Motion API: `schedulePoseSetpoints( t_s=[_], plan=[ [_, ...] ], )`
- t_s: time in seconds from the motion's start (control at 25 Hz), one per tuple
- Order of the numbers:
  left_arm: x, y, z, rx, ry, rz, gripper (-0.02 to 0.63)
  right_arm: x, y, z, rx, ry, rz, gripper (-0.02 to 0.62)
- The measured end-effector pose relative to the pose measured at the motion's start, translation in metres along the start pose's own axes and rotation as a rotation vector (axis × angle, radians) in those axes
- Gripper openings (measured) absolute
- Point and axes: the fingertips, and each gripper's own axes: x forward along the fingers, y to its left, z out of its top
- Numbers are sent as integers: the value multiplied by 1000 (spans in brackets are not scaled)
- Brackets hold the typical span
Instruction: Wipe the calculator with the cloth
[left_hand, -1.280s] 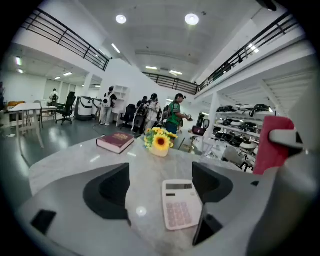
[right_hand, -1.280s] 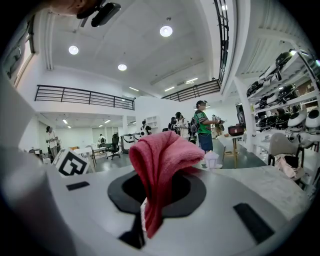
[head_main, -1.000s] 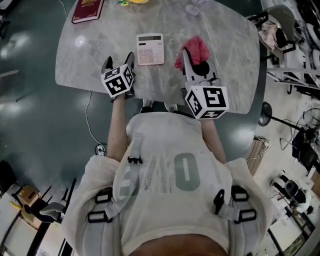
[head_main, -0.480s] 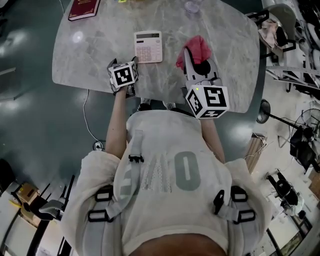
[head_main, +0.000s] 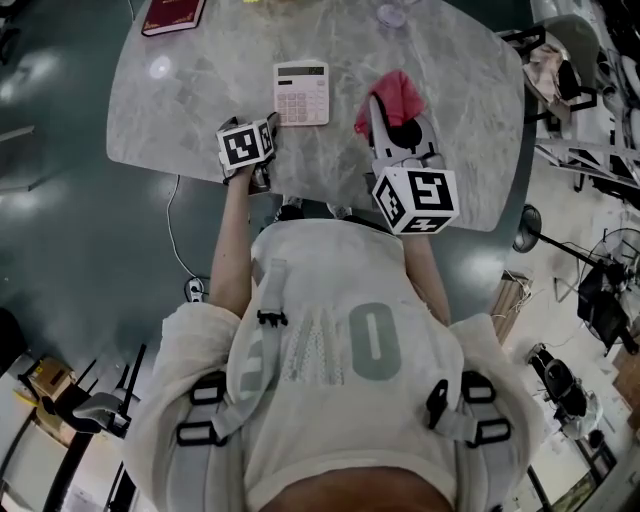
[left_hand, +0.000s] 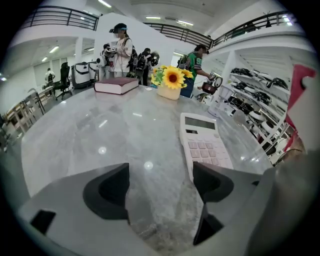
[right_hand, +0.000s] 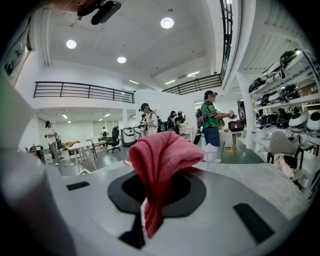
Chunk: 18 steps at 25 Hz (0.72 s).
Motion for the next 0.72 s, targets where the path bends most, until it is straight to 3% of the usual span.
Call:
schedulePoseSetpoints(
  t_s=[0.4, 0.56, 0.72],
  plan=[
    [-1, 1, 1, -4, -2, -1, 388, 15, 4, 3, -48, 17, 15, 55],
    [1, 1, 1, -2, -5, -4, 388, 35, 5, 9, -160, 48, 40, 55],
    [0, 2, 1, -3, 2, -4, 388, 70, 13, 6, -357, 142, 122, 55]
  ],
)
